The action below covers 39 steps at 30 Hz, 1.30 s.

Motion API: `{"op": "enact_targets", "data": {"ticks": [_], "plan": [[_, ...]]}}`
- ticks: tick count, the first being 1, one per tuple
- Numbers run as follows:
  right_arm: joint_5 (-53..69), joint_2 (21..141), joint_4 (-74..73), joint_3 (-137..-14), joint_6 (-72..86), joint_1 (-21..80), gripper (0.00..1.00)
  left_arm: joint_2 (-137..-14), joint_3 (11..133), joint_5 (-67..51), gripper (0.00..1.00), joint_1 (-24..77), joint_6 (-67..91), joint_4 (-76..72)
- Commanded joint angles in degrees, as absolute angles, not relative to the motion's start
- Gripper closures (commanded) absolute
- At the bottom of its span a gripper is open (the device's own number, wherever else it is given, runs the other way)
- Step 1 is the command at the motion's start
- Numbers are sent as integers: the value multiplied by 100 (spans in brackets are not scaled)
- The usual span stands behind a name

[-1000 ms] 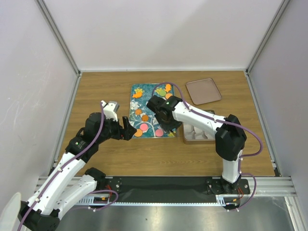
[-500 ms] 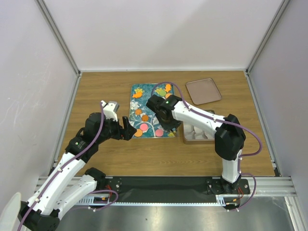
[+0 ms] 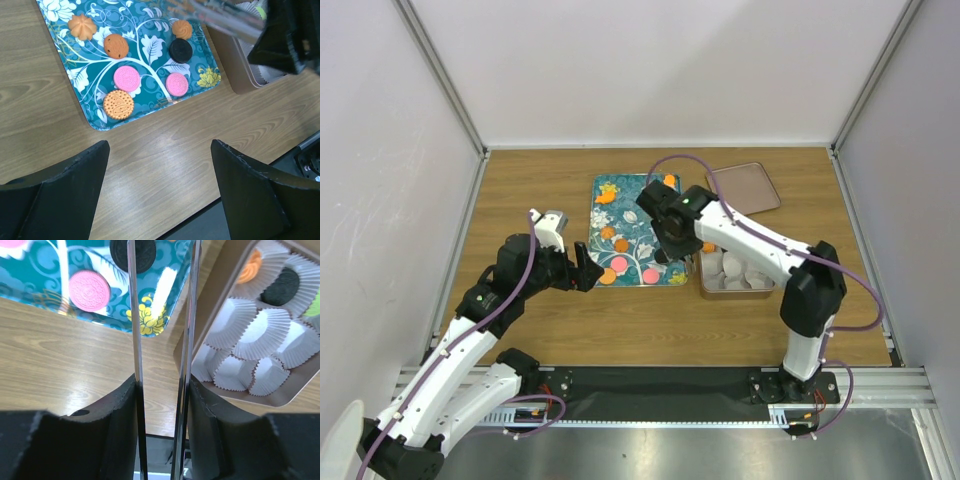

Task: Pack the cookies

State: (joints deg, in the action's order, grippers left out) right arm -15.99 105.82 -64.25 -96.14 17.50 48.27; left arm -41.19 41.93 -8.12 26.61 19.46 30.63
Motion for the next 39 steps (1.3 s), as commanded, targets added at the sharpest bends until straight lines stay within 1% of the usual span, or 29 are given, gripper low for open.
{"op": "enact_targets", "data": {"ticks": [1,8,14,21,30,39], "plan": [[-1556,9906,-6206,-9651,1872,4738,59,-4069,4201,-888,11,2698,1934,2962],[-1485,8966,-6196,-9221,2170,4632,59,-4069,4192,-923,11,2698,1934,2953],[-1529,7650,-6319,-8184,2715,4553,59,-4104,4192,-1019,11,2698,1925,2927],[-1512,6576,-6504,-7111,3313,4544,58,-4166,4192,-1125,11,2707,1916,2909],[-1371,6381,-6250,-6303,3472,4509,58,-4201,4184,-1134,11,2707,1916,2900],[-1152,6609,-5793,-6012,3402,4395,57,-4210,4175,-1134,11,2707,1916,2900]]}}
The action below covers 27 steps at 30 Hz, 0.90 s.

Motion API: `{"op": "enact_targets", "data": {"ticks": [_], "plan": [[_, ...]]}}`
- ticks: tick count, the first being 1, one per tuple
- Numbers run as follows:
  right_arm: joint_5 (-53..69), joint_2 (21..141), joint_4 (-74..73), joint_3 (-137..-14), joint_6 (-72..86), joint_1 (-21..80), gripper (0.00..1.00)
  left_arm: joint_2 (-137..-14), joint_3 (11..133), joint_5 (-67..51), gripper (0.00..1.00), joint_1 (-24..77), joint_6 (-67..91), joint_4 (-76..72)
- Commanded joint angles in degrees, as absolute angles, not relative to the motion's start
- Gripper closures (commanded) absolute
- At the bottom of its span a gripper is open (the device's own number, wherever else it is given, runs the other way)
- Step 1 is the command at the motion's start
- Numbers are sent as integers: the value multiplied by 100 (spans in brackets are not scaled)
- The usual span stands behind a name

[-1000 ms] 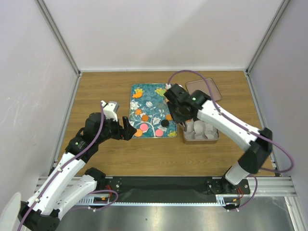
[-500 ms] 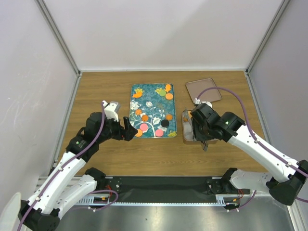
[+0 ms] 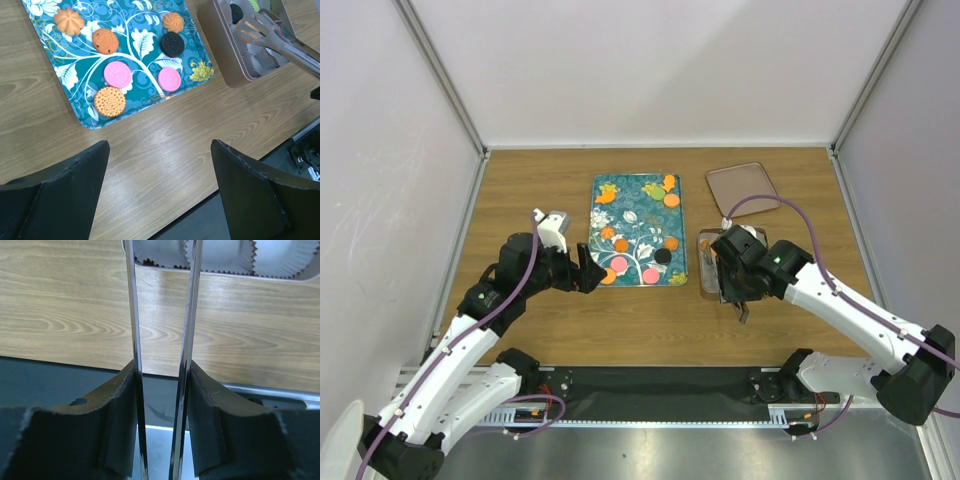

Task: Pack the cookies

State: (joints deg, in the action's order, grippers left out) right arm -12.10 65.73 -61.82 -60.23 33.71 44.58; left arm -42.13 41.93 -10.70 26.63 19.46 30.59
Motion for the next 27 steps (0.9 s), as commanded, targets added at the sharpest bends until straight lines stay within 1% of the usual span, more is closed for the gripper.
{"op": "enact_targets", "data": {"ticks": [1,11,16,20,27], "plan": [[-1125,6618,-5748,-5977,3367,4368,57,-4210,4184,-1134,11,2707,1916,2900],[-941,6706,-5520,-5766,3278,4149,54,-4236,4184,-1116,11,2707,1916,2909],[-896,6671,-5502,-5713,3270,4131,53,-4236,4184,-1107,11,2707,1916,2909],[-870,6645,-5502,-5687,3270,4122,51,-4236,4184,-1099,11,2698,1916,2918],[-905,6566,-5572,-5686,3278,4104,49,-4236,4192,-1099,11,2707,1907,2918]]}}
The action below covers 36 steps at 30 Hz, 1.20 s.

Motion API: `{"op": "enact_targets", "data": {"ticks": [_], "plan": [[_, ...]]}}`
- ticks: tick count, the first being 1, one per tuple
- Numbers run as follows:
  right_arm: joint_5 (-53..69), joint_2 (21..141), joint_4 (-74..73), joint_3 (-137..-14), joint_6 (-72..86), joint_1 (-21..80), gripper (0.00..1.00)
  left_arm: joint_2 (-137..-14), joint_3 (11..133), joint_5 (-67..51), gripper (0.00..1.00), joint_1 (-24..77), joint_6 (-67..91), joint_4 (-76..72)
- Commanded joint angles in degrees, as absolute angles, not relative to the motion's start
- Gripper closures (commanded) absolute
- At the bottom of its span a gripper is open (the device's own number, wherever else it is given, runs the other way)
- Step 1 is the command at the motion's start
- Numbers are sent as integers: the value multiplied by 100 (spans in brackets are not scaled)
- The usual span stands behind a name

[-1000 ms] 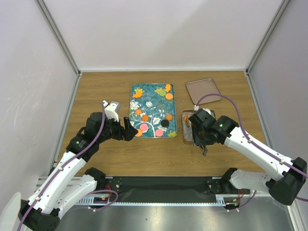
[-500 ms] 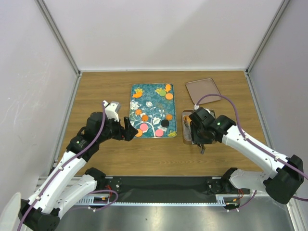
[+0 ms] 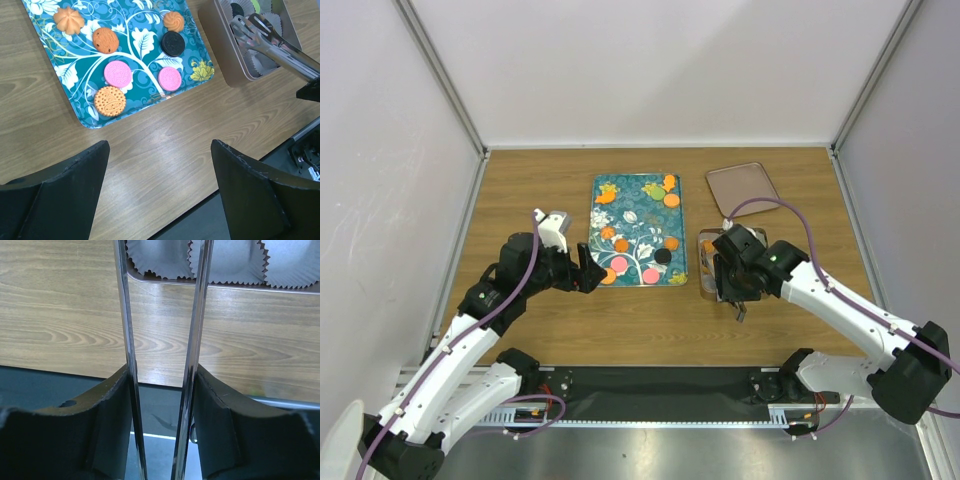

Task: Pack the cookies

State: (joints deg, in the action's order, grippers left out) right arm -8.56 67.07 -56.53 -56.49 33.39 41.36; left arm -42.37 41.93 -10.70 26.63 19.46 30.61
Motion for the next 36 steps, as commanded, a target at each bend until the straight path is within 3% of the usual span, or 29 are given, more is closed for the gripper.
{"op": "enact_targets", "data": {"ticks": [1,11,21,29,36], "plan": [[-931,6548,-5624,-5713,3278,4096,49,-4228,4184,-1107,11,2698,1907,2918],[-1178,6205,-6126,-6748,3191,3973,52,-4201,4192,-1099,11,2698,1907,2900],[-1354,7768,-5960,-8129,2998,5009,53,-4157,4192,-1055,11,2707,1907,2927],[-1213,8885,-5739,-8174,2900,5264,53,-4113,4184,-1011,11,2707,1925,2927],[-1108,8877,-5450,-7691,3059,5309,52,-4096,4184,-1046,11,2707,1925,2927]]}}
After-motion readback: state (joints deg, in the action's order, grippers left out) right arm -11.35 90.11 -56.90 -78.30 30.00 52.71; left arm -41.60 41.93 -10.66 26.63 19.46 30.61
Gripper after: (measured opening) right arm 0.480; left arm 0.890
